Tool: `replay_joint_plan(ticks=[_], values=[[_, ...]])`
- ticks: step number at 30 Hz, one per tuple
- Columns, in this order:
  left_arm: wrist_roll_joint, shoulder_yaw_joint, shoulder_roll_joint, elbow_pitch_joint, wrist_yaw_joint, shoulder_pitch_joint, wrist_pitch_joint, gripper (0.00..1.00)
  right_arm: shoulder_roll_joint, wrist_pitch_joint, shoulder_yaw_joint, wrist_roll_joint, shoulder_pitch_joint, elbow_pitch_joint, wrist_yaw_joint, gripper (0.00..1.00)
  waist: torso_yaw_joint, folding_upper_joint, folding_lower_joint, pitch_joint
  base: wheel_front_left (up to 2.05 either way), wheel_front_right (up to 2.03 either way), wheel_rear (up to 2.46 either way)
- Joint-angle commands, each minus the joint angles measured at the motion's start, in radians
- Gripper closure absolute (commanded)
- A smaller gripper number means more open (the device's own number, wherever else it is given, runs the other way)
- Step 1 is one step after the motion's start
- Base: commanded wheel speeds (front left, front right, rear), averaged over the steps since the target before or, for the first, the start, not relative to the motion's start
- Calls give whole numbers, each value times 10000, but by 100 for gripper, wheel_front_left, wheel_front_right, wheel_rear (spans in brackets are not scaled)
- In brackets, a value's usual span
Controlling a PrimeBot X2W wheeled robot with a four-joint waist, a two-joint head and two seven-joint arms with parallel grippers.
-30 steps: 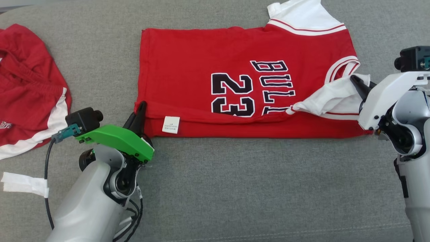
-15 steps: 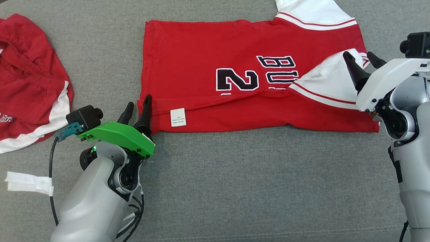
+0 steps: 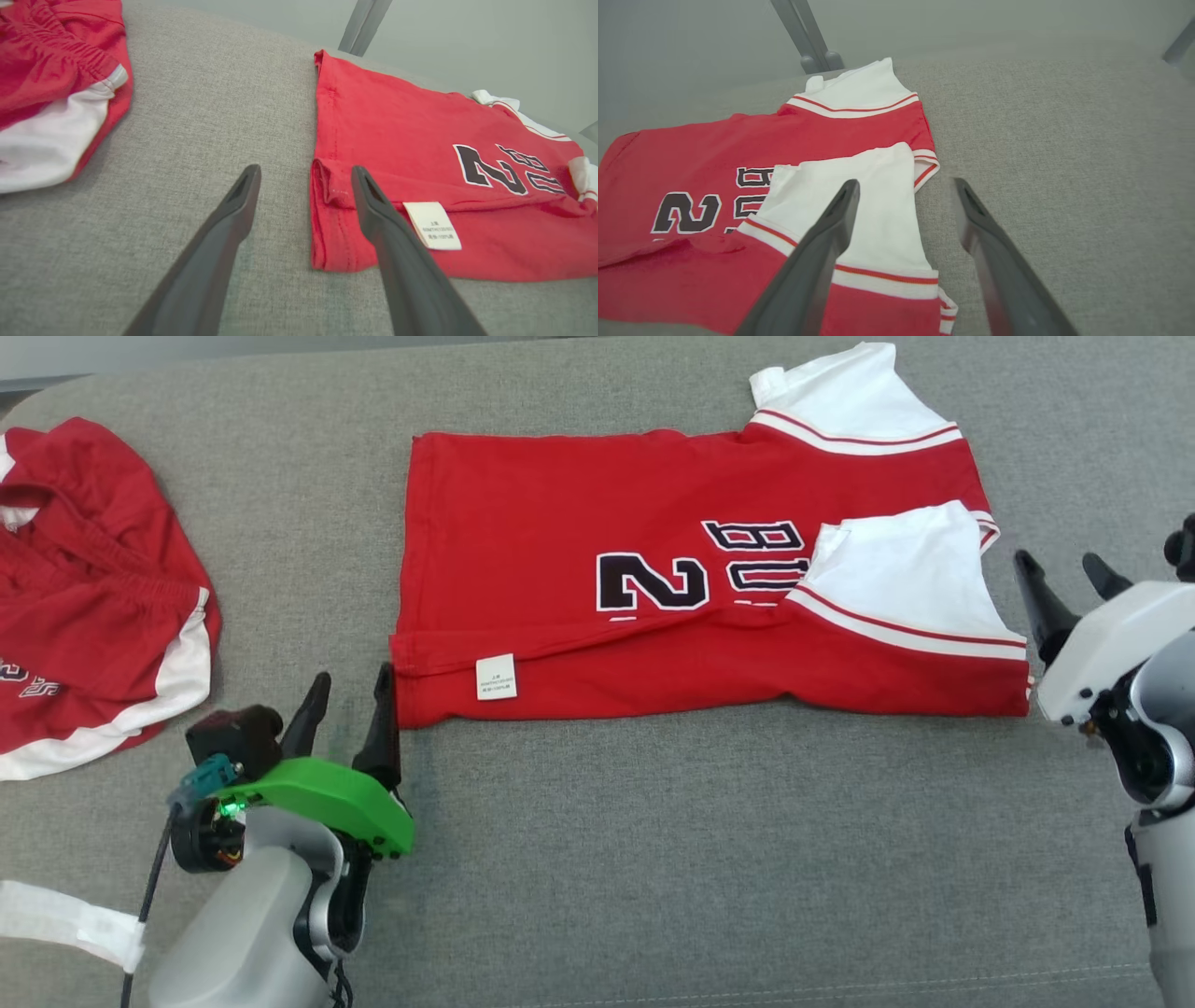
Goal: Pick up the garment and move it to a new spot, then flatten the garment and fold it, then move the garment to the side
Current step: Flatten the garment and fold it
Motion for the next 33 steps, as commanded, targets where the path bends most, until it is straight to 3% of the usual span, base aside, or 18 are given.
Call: replay_joint_plan(ticks=[1, 7, 13, 28, 29, 30, 31, 33], values=[[170, -86, 116, -155, 129, 224, -30, 0, 123, 196, -126, -146, 391, -216, 4, 0, -93, 0, 0, -113, 0, 0, 0], [632, -514, 193, -327, 641, 370, 308, 0, 556, 598, -550, -778, 1228, -795, 4, 0, -220, 0, 0, -56, 0, 0, 0], [915, -787, -32, 102, 1091, -120, 667, 0, 879, 389, -496, -1441, 1302, -487, 4, 0, -314, 0, 0, 198, 0, 0, 0], [1125, -1353, -579, 1514, 972, -912, 1272, 0, 1473, 763, -416, -1690, 820, 1546, 2, 0, -270, 0, 0, 876, 0, 0, 0], [1081, -1384, -623, 1598, 935, -920, 1346, 58, 1551, 811, -372, -1569, 826, 1621, 4, 44, -277, 0, 0, 880, 0, 0, 0], [1055, -1413, -650, 1649, 840, -925, 1335, 100, 1586, 812, -302, -1514, 834, 1649, 15, 76, -283, 0, 0, 877, 0, 0, 0], [994, -1405, -695, 1653, 757, -902, 1265, 100, 1597, 771, -256, -1478, 840, 1659, 18, 100, -288, 0, 0, 867, 0, 0, 0], [969, -1375, -720, 1689, 658, -749, 1103, 100, 1555, 673, -218, -1396, 891, 1637, 16, 100, -302, 0, 0, 796, 0, 0, 0]])
